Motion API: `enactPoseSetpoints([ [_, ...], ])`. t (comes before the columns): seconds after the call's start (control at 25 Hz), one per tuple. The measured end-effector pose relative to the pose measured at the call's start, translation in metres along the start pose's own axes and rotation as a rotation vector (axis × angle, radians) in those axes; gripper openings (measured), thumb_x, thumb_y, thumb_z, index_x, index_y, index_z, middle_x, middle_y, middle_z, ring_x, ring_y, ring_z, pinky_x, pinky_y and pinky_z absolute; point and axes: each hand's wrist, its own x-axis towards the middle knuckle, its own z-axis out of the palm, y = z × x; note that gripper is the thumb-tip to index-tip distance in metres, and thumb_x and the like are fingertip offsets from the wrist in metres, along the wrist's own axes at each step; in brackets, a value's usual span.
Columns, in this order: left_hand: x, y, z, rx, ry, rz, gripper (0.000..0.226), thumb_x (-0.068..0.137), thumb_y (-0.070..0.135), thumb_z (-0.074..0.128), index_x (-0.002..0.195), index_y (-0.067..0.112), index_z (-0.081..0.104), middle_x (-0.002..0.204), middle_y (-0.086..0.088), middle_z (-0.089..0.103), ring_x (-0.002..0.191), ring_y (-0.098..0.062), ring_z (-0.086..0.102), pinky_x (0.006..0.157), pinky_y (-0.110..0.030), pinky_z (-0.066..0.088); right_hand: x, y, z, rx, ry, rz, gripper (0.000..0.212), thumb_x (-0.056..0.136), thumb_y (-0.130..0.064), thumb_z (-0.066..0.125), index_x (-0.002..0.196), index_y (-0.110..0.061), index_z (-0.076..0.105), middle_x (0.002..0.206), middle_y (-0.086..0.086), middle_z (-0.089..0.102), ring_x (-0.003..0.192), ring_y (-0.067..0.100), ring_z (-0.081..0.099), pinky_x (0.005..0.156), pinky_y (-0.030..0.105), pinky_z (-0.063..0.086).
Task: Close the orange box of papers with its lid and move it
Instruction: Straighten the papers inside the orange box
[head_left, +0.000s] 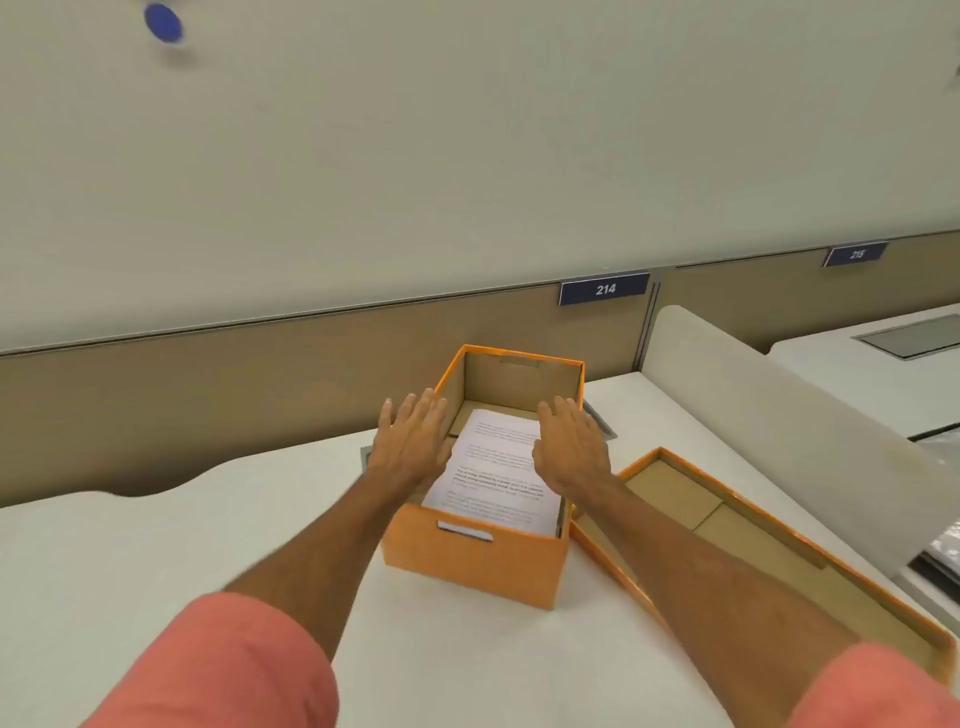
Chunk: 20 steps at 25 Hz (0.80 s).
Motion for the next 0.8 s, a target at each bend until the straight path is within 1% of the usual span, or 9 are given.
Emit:
enactPoseSetpoints([
  [0.12,0.027,0.000,0.020,0.017,-0.050,-0.016,0.060,0.097,0.035,0.040,0.151,0.016,0.020,0.162,-0.009,0.016,0.149,-0.030,0.016,0.121,-0.051,0.011,0.022,0.018,0.017,0.054,0.011,0.078,0.041,0.087,-0.014,0.056,0.127,-0.010,0.047,0.131,0.011,0.050,0.121,0.027,0.046,0.099,0.039,0.044],
  [0.2,0.043,-0.002,0.032,-0.017,-0.086,-0.039,0.059,0.098,0.031,0.040,0.151,0.015,0.019,0.162,-0.011,0.016,0.148,-0.031,0.017,0.120,-0.049,0.015,0.032,0.027,0.026,0.120,-0.056,0.158,0.051,0.087,-0.015,0.062,0.133,-0.009,0.042,0.136,0.012,0.047,0.124,0.027,0.047,0.099,0.037,0.048],
  [0.28,0.057,-0.003,0.042,-0.084,-0.117,-0.085,0.059,0.098,0.027,0.041,0.151,0.012,0.018,0.161,-0.014,0.015,0.148,-0.032,0.018,0.119,-0.049,0.019,0.040,0.031,0.033,0.246,-0.142,0.268,0.069,0.088,-0.012,0.063,0.145,-0.005,0.026,0.149,0.015,0.035,0.133,0.030,0.042,0.101,0.040,0.048],
  [0.32,0.061,-0.003,0.044,-0.121,-0.138,-0.110,0.060,0.098,0.024,0.041,0.151,0.011,0.017,0.161,-0.016,0.014,0.148,-0.032,0.019,0.118,-0.050,0.021,0.042,0.032,0.034,0.307,-0.189,0.327,0.076,0.089,-0.011,0.061,0.149,-0.003,0.016,0.151,0.016,0.033,0.134,0.031,0.043,0.098,0.040,0.048],
  [0.4,0.067,-0.003,0.051,-0.155,-0.169,-0.141,0.059,0.099,0.016,0.040,0.152,0.009,0.014,0.161,-0.017,0.014,0.147,-0.032,0.021,0.114,-0.050,0.030,0.046,0.033,0.038,0.332,-0.286,0.391,0.080,0.093,-0.009,0.056,0.151,0.001,0.002,0.145,0.018,0.043,0.124,0.031,0.053,0.087,0.038,0.049],
  [0.52,0.069,-0.004,0.053,-0.155,-0.129,-0.216,0.059,0.096,-0.001,0.037,0.151,0.005,0.014,0.158,-0.017,0.021,0.135,-0.034,0.039,0.100,-0.048,0.045,0.047,0.032,0.038,0.296,-0.351,0.395,0.077,0.095,-0.008,0.052,0.150,0.004,0.000,0.140,0.020,0.048,0.120,0.033,0.055,0.092,0.039,0.048],
  [0.6,0.067,-0.009,0.052,-0.136,-0.118,-0.266,0.056,0.096,-0.002,0.039,0.148,0.003,0.018,0.143,-0.019,0.042,0.115,-0.033,0.056,0.086,-0.043,0.052,0.048,0.031,0.038,0.328,-0.343,0.411,0.074,0.096,-0.008,0.050,0.151,0.003,0.002,0.139,0.019,0.049,0.120,0.032,0.055,0.091,0.038,0.048],
  [0.68,0.063,-0.013,0.051,-0.144,-0.145,-0.313,0.050,0.099,0.004,0.035,0.147,0.005,0.021,0.122,-0.017,0.056,0.102,-0.031,0.062,0.073,-0.038,0.052,0.047,0.029,0.037,0.408,-0.331,0.429,0.065,0.100,-0.011,0.042,0.152,0.000,0.003,0.136,0.017,0.052,0.118,0.032,0.056,0.087,0.037,0.047],
  [0.8,0.046,-0.022,0.042,-0.143,-0.171,-0.373,0.047,0.100,0.004,0.033,0.146,0.005,0.025,0.115,-0.016,0.058,0.097,-0.029,0.063,0.067,-0.034,0.050,0.044,0.019,0.028,0.395,-0.318,0.359,0.065,0.099,-0.010,0.042,0.151,0.000,0.006,0.132,0.019,0.054,0.116,0.034,0.057,0.091,0.042,0.049],
])
